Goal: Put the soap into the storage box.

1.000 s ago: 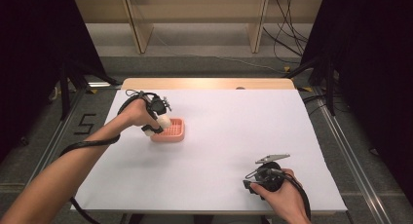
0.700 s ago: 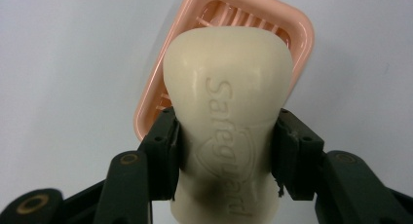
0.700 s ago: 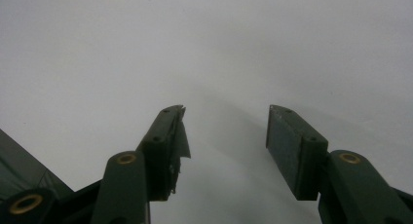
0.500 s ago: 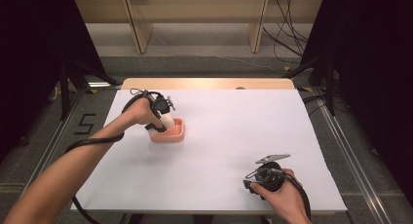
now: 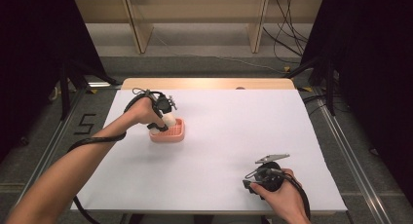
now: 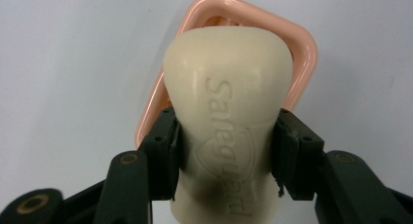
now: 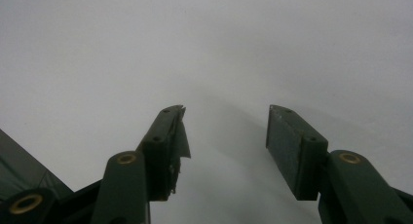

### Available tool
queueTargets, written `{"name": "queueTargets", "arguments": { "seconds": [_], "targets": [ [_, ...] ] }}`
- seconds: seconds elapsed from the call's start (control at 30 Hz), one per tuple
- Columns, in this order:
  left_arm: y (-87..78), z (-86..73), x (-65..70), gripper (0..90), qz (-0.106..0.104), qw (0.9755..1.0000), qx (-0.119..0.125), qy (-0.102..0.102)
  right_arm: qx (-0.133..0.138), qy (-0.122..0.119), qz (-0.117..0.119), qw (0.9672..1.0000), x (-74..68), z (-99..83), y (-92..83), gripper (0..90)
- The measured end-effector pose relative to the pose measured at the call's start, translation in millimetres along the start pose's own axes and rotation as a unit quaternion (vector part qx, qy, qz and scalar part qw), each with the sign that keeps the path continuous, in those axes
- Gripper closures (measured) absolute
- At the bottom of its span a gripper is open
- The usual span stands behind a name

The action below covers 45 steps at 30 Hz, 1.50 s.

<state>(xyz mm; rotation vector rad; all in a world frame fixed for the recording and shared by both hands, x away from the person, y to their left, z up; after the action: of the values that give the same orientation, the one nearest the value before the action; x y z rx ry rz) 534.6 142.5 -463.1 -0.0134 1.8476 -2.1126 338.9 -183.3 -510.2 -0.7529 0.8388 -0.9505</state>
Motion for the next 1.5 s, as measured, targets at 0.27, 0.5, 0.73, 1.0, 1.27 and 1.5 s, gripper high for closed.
{"name": "queueTargets", "arguments": {
  "seconds": [0.27,0.5,0.73,1.0,1.27,1.5],
  "targets": [
    [1.7,3.3,-0.2,49.2,0.004,1.0,0.002,0.002,-0.001,0.003,-0.005,1.0,0.3,-0.1,-1.0,48.5],
    [3.8,4.6,-0.5,49.2,0.004,1.0,0.002,0.008,0.001,0.005,-0.004,1.0,0.3,0.3,-0.2,48.5],
    [6.9,4.4,-1.7,49.2,0.002,1.0,0.001,0.001,-0.004,0.002,0.003,1.0,-1.2,-0.5,-1.1,48.5],
    [8.4,5.0,-1.2,49.2,0.0,1.0,-0.002,0.006,-0.001,0.006,-0.004,1.0,0.3,-0.1,0.0,48.5],
    [10.9,5.6,-0.9,49.2,-0.001,0.9999,-0.003,0.012,-0.005,0.003,0.002,1.0,-0.9,-0.9,-1.3,48.4],
    [15.4,5.2,-2.4,49.2,-0.003,0.9999,-0.005,0.01,-0.003,0.002,-0.004,1.0,0.2,-0.5,-1.3,48.4]
  ]
}}
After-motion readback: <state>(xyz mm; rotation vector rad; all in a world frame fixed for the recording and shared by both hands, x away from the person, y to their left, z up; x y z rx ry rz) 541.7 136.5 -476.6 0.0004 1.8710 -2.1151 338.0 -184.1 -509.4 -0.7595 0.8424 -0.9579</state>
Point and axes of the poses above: each handheld gripper's, and its own axes: y roughly forward along the jaws, z roughly out of its top, x roughly to its right, the point moved 6 cm from there along y, roughly forward along the jaws, and after that the axes turned 11 degrees about y, right-handed, at the moved point
